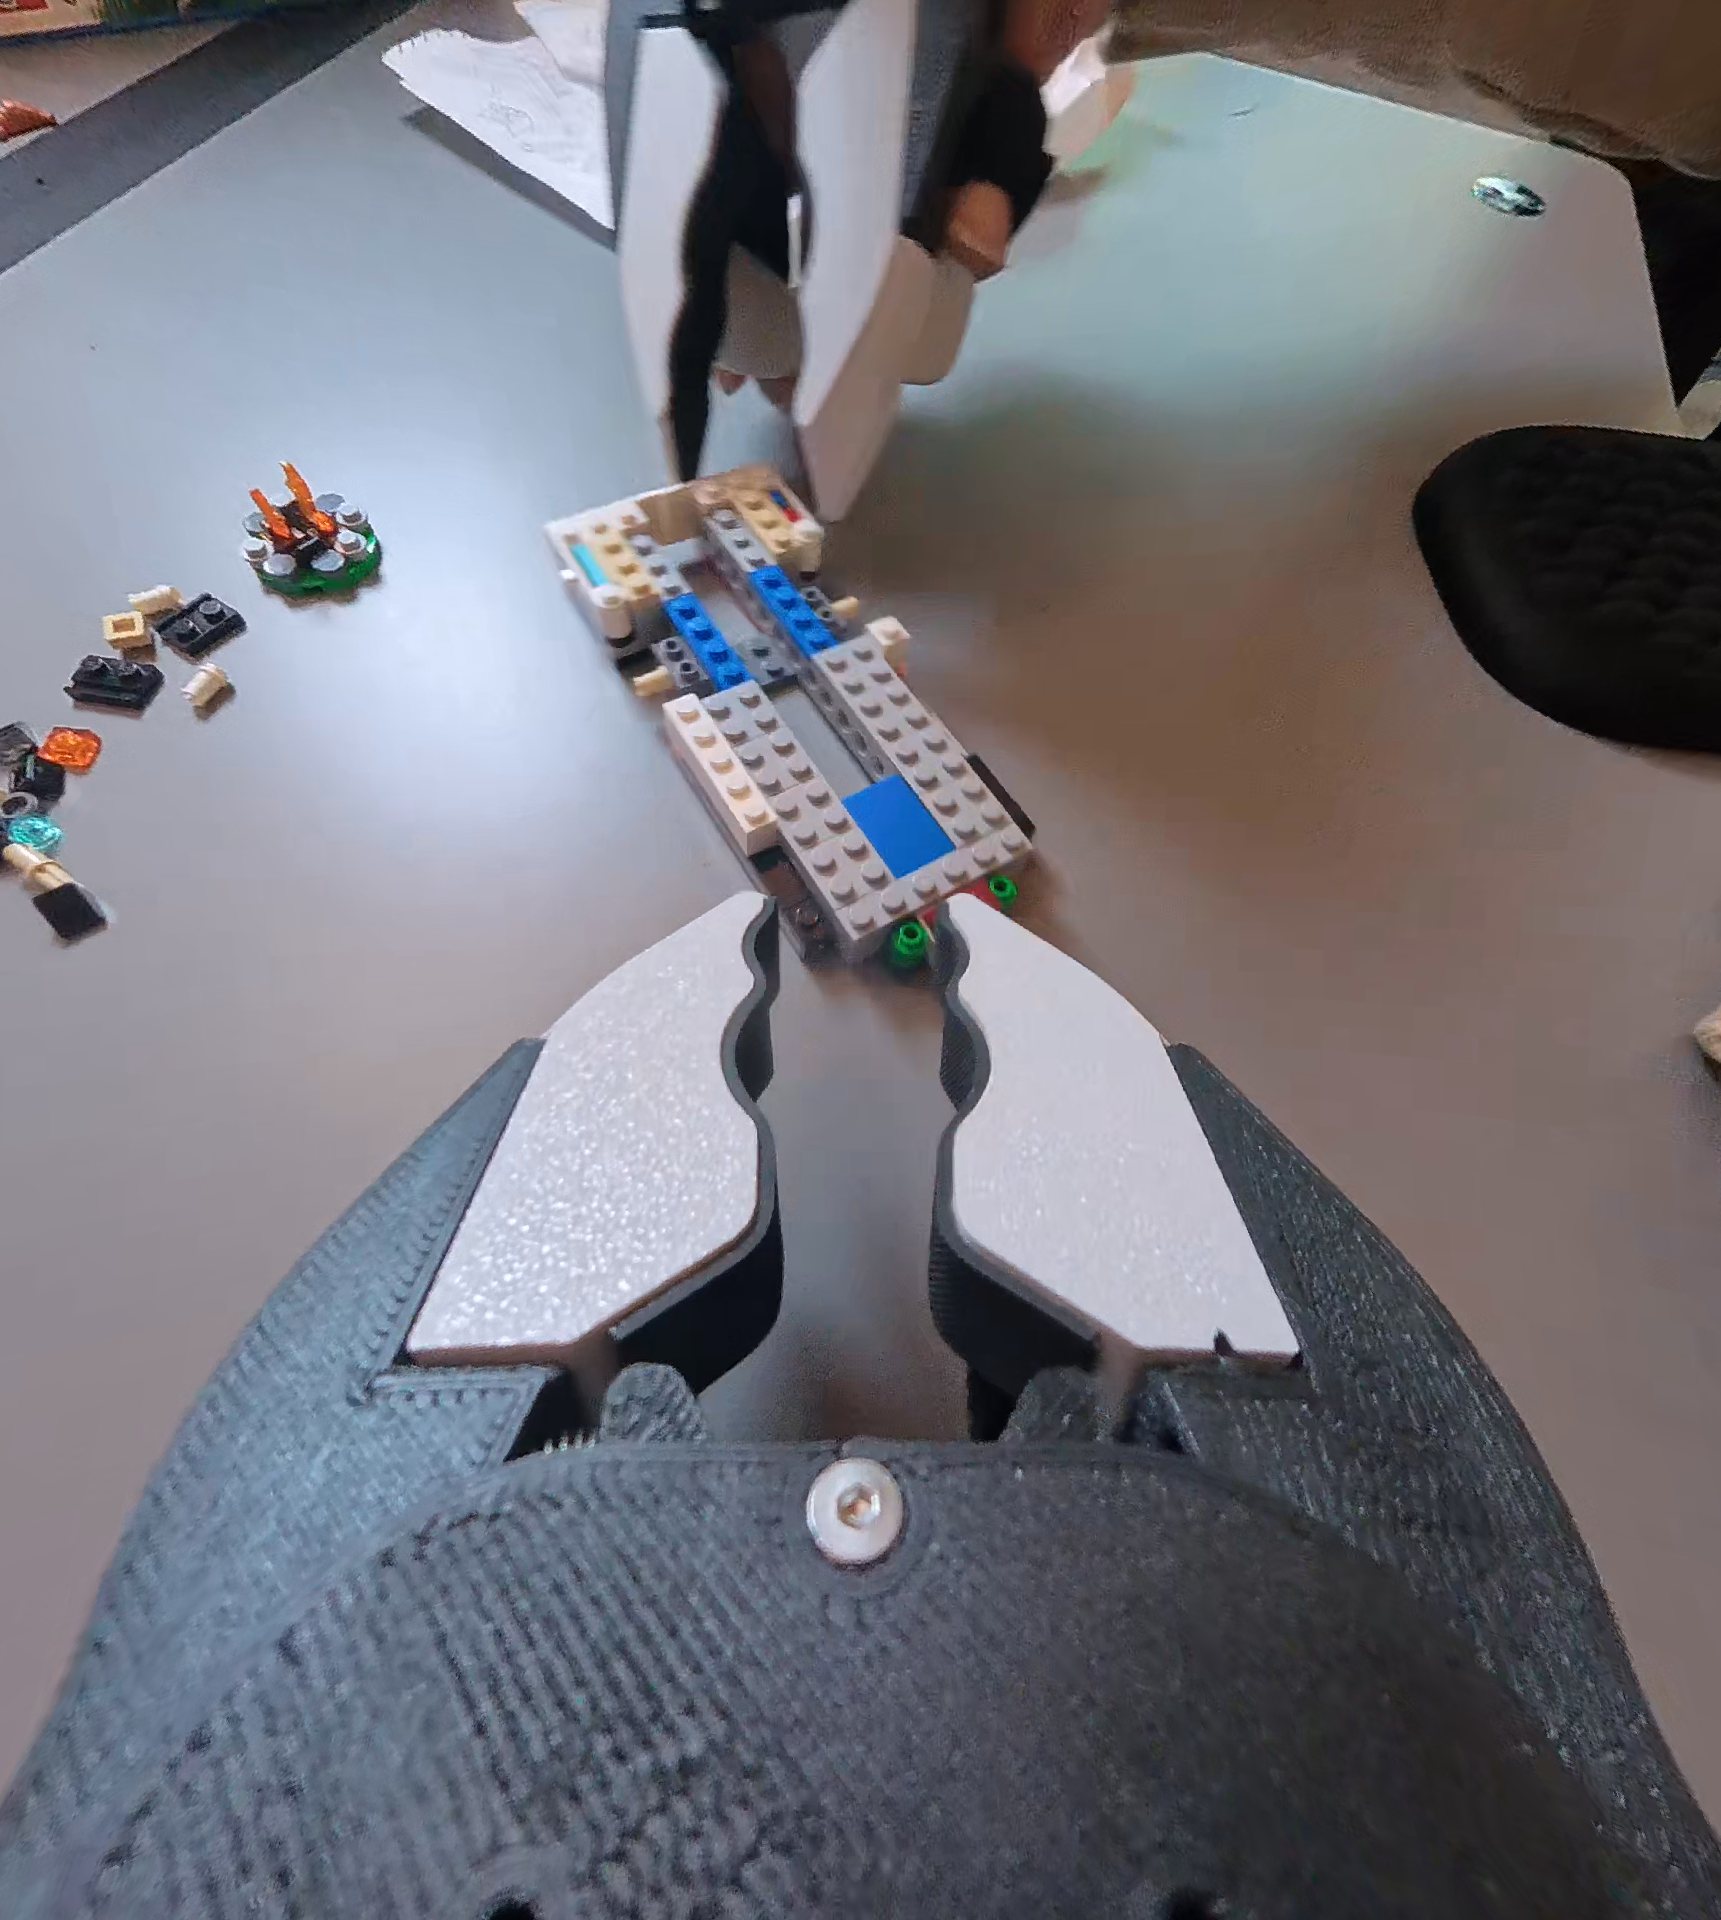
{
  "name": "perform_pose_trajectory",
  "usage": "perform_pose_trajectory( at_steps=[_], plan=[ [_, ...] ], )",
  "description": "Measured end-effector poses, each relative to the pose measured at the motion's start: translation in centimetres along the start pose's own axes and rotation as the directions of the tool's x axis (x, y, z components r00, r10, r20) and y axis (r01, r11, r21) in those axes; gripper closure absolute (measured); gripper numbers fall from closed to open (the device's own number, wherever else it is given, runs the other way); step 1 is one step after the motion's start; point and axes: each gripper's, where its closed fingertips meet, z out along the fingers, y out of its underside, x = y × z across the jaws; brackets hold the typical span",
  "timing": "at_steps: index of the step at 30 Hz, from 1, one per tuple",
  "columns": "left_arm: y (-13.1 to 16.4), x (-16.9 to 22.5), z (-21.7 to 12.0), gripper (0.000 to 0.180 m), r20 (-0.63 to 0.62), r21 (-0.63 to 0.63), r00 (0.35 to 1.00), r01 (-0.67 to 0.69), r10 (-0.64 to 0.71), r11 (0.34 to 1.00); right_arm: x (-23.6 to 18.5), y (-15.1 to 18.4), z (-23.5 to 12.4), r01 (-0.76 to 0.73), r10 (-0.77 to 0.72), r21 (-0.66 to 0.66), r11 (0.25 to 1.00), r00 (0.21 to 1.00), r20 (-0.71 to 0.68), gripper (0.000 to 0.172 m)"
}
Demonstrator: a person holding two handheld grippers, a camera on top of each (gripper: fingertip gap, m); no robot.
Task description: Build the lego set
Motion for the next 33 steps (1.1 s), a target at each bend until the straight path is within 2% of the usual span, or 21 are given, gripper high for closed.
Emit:
perform_pose_trajectory(
  at_steps=[4, 6, 9, 13, 16, 19, 24, 30, 33],
  plan=[
    [0.9, -0.1, -0.3, 0.143, -0.013, -0.066, 0.999, -0.039, 0.038, 0.997, -4.5, 2.6, -1.0, 0.053, -0.053, 0.016, 0.998, 0.998, -0.023, 0.127],
    [1.6, -0.3, -0.3, 0.141, -0.003, -0.106, 0.997, -0.073, 0.073, 0.992, -5.0, 2.5, -1.5, 0.14, -0.139, 0.005, 0.99, 0.983, -0.117, 0.126],
    [2.5, -0.5, -0.3, 0.139, 0.004, -0.168, 0.991, -0.132, 0.135, 0.977, -5.1, 0.9, -1.2, 0.303, -0.309, -0.061, 0.951, 0.925, -0.222, 0.113],
    [3.2, -0.5, -0.8, 0.143, -0.004, -0.197, 0.985, -0.169, 0.172, 0.966, -6.2, -1.6, 2.1, 0.474, -0.503, -0.184, 0.861, 0.847, -0.171, 0.101],
    [3.3, -0.3, -1.1, 0.148, -0.012, -0.199, 0.983, -0.184, 0.186, 0.962, -6.3, -2.1, 4.5, 0.544, -0.584, -0.279, 0.791, 0.808, -0.08, 0.097],
    [3.4, -0.1, -1.3, 0.148, -0.014, -0.196, 0.98, -0.197, 0.198, 0.961, -6.5, -2.1, 5.7, 0.541, -0.571, -0.329, 0.774, 0.821, 0.007, 0.094],
    [3.1, 0.3, -1.4, 0.151, -0.03, -0.174, 0.98, -0.2, 0.198, 0.964, -6.2, -1.3, 6.5, 0.528, -0.553, -0.392, 0.753, 0.831, 0.056, 0.098],
    [3.1, 0.6, -1.4, 0.157, -0.03, -0.171, 0.963, -0.27, 0.269, 0.948, -6.4, -1.1, 6.5, 0.512, -0.523, -0.384, 0.768, 0.848, 0.085, 0.102],
    [2.8, 0.8, -1.4, 0.156, -0.013, -0.162, 0.945, -0.324, 0.326, 0.932, -6.5, -1.2, 6.2, 0.483, -0.478, -0.356, 0.8, 0.872, 0.11, 0.102]
  ],
)
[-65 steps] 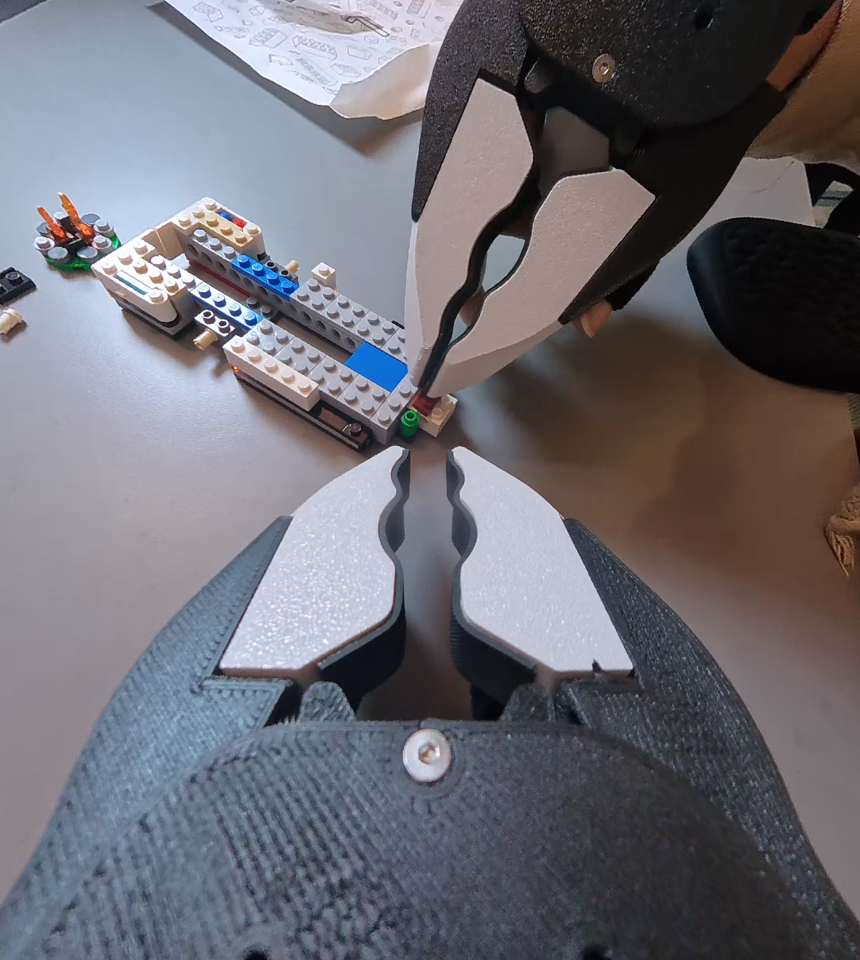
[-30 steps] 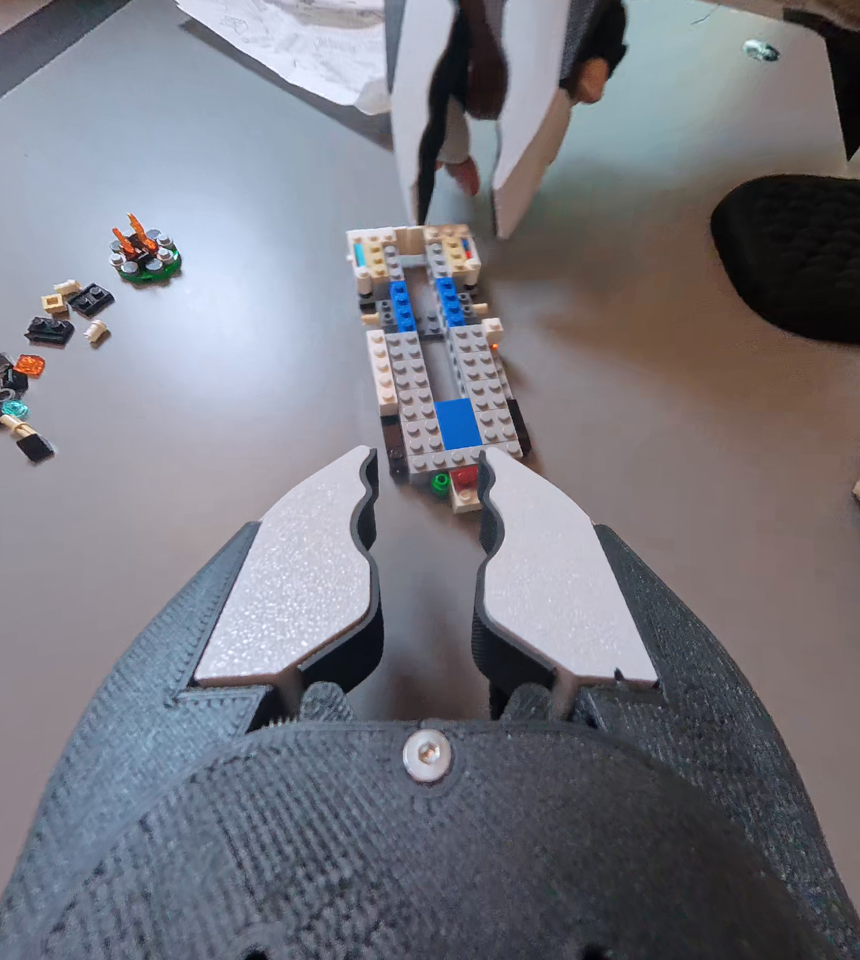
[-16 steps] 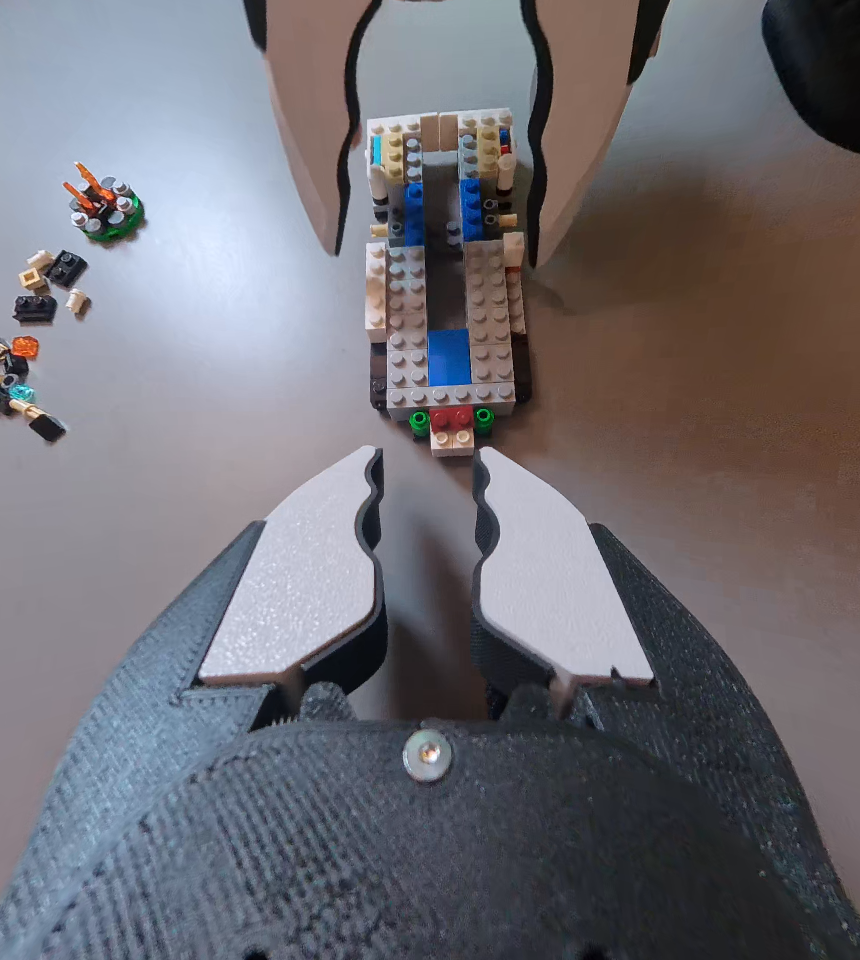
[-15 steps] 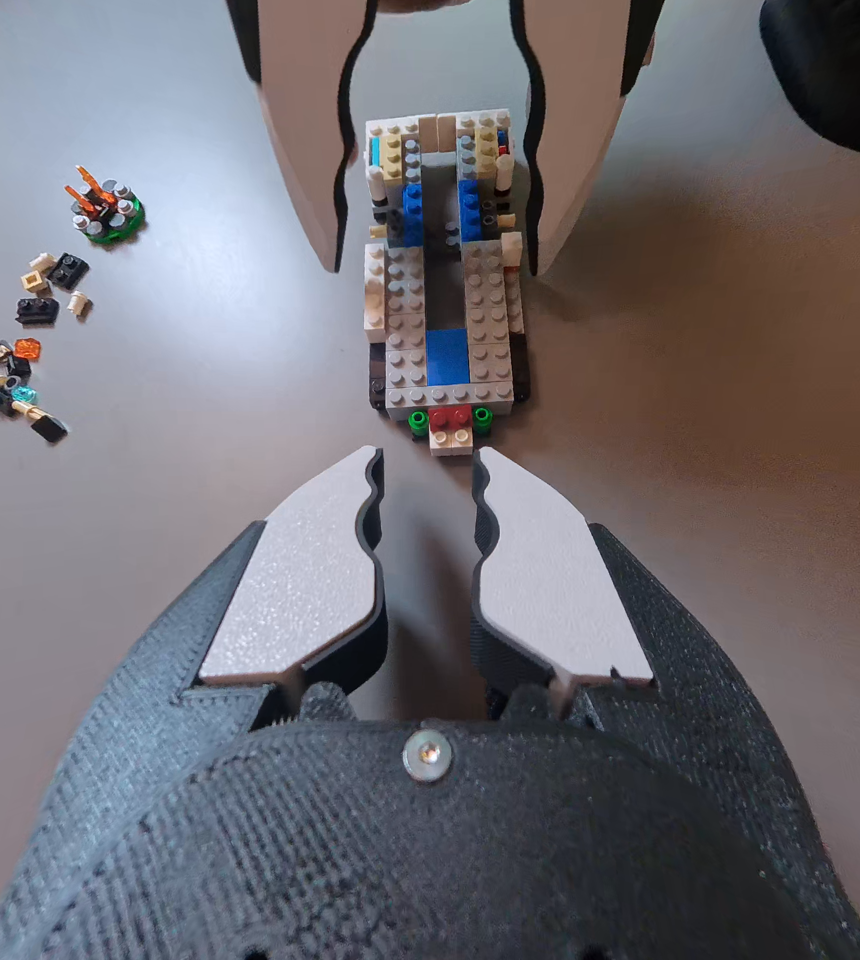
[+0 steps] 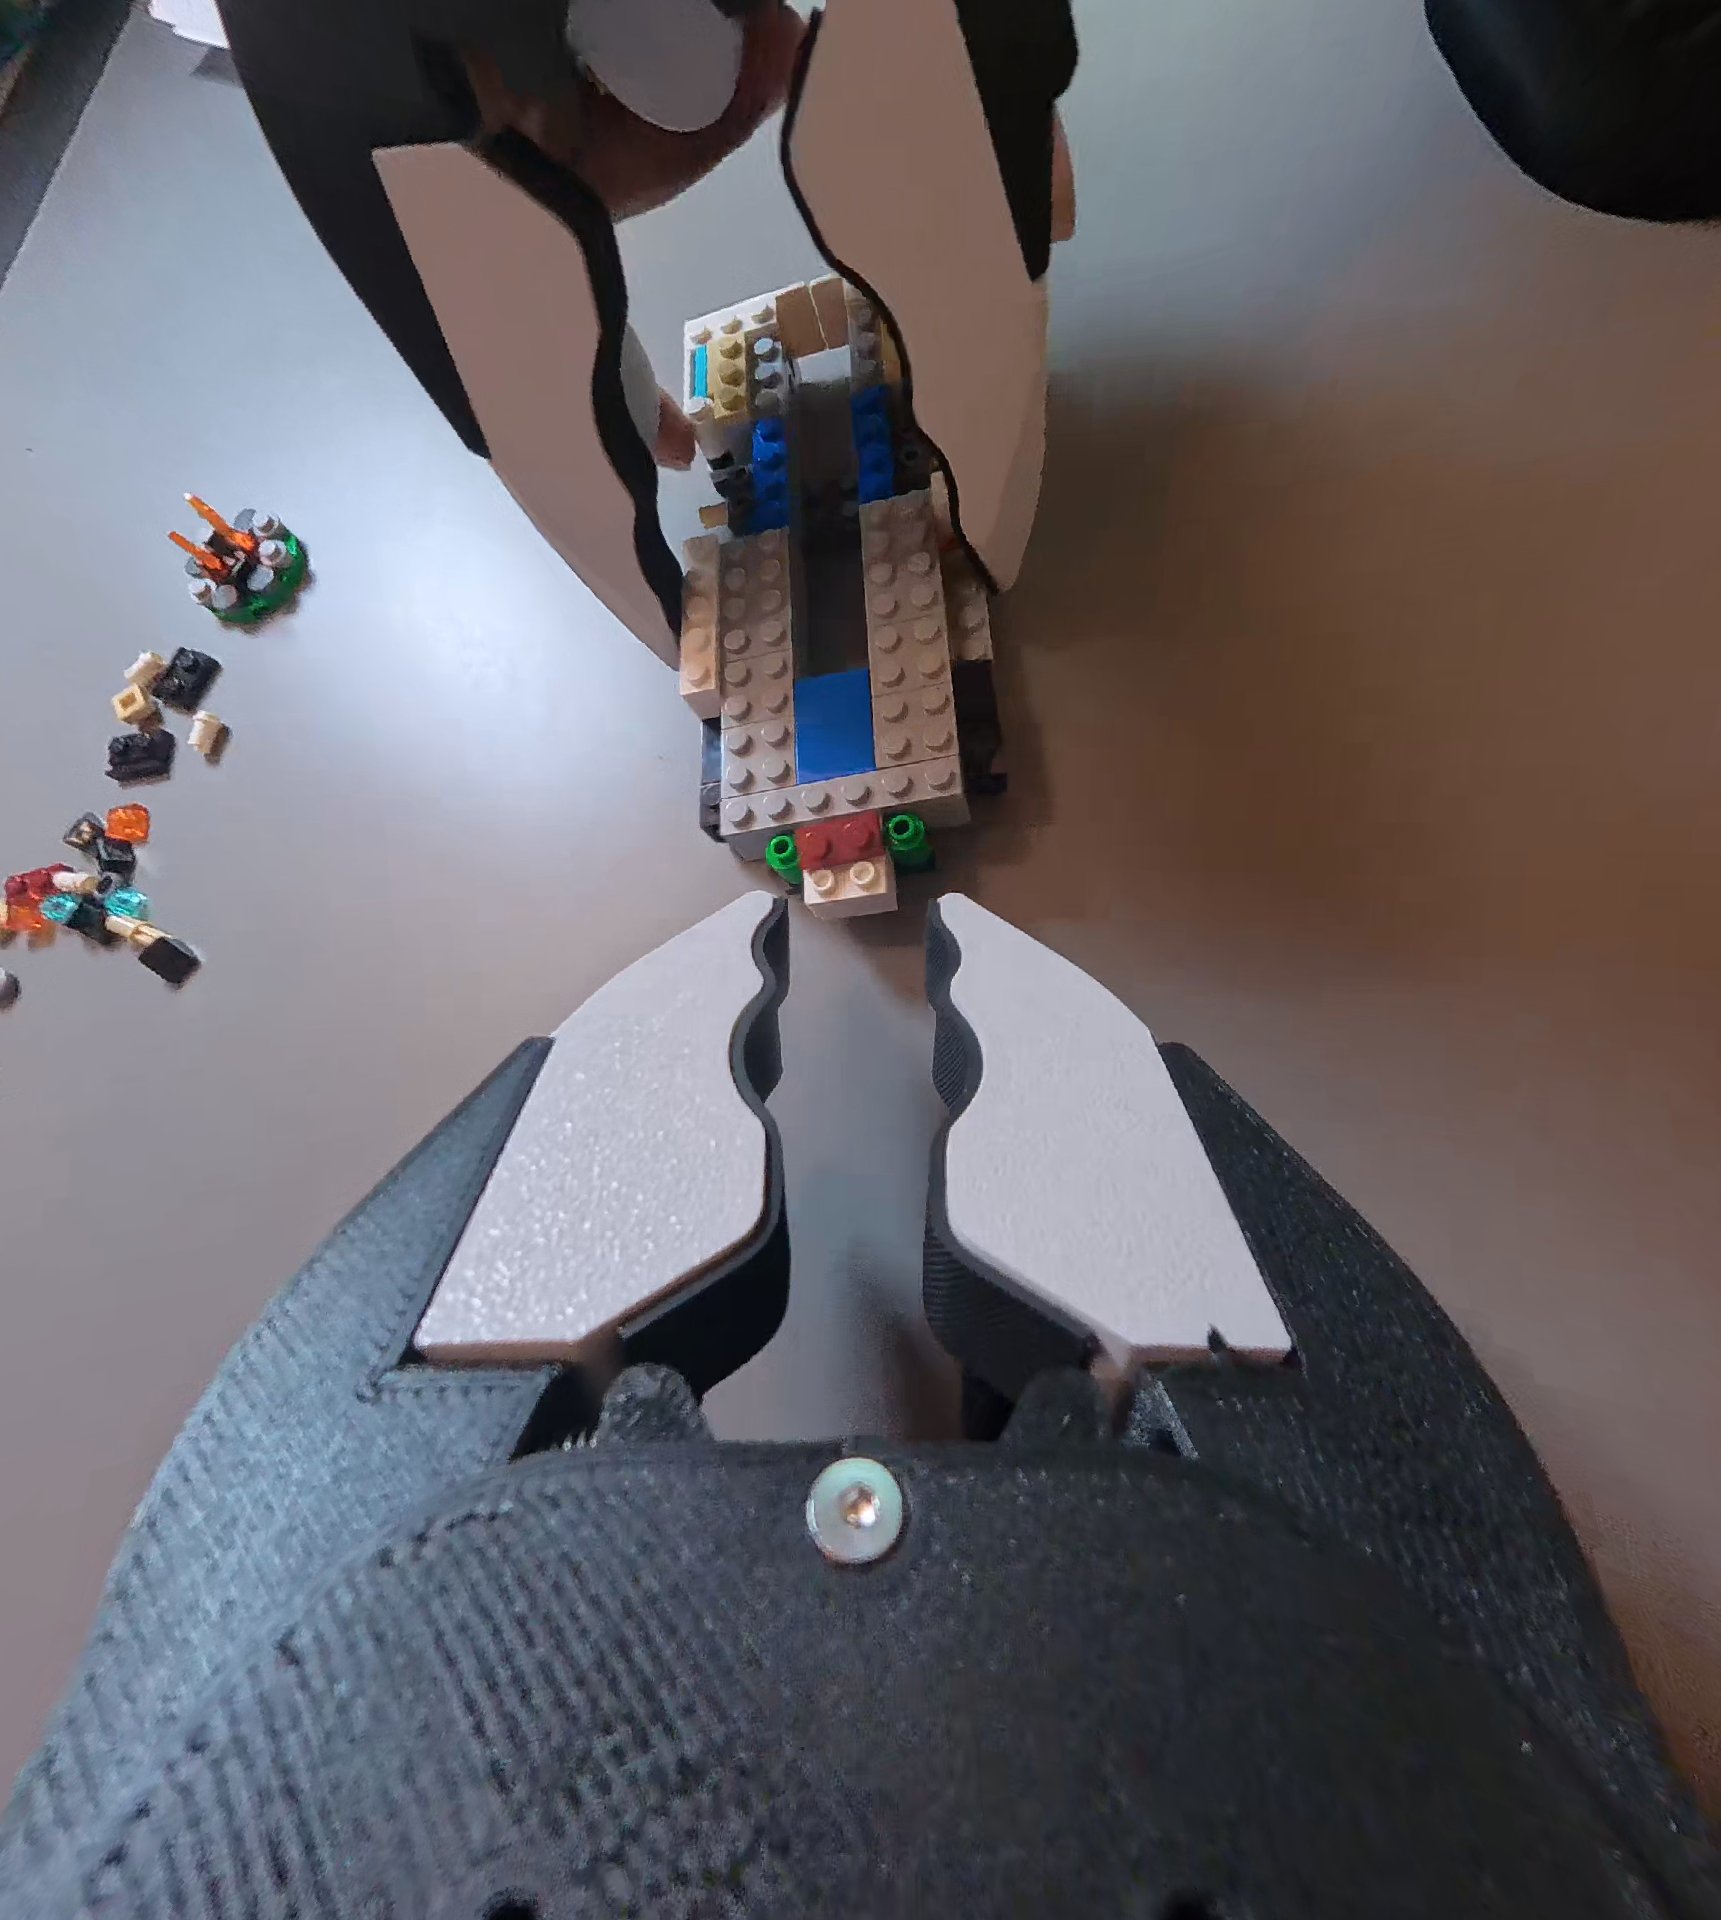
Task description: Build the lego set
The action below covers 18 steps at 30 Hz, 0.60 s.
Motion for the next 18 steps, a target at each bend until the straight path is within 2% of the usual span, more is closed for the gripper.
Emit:
perform_pose_trajectory(
  at_steps=[4, 7, 10, 13, 16, 18],
  plan=[
    [-1.6, -0.5, -0.7, 0.149, 0.098, 0.063, 0.987, -0.134, 0.128, 0.989, -0.1, -0.5, -1.2, -0.067, 0.06, 0.094, 0.993, 0.996, 0.072, 0.102],
    [-3.1, -0.9, -1.5, 0.144, 0.201, 0.103, 0.951, -0.259, 0.235, 0.96, -0.5, -1.0, -2.6, -0.102, 0.082, 0.161, 0.982, 0.988, 0.127, 0.102],
    [-4.3, -1.0, -2.1, 0.142, 0.31, 0.093, 0.88, -0.404, 0.359, 0.91, -1.2, -1.4, -3.7, -0.116, 0.083, 0.195, 0.974, 0.982, 0.172, 0.102],
    [-4.8, -1.0, -2.1, 0.142, 0.386, 0.031, 0.786, -0.535, 0.483, 0.845, -1.8, -1.6, -3.8, -0.115, 0.076, 0.195, 0.974, 0.977, 0.198, 0.102],
    [-4.9, -0.9, -2.1, 0.143, 0.42, -0.014, 0.716, -0.61, 0.558, 0.792, -2.2, -1.7, -3.4, -0.1, 0.06, 0.186, 0.978, 0.976, 0.207, 0.102],
    [-5.1, -0.8, -2.2, 0.143, 0.43, -0.023, 0.691, -0.635, 0.581, 0.772, -2.3, -1.8, -3.1, -0.09, 0.05, 0.183, 0.979, 0.976, 0.214, 0.102]
  ],
)
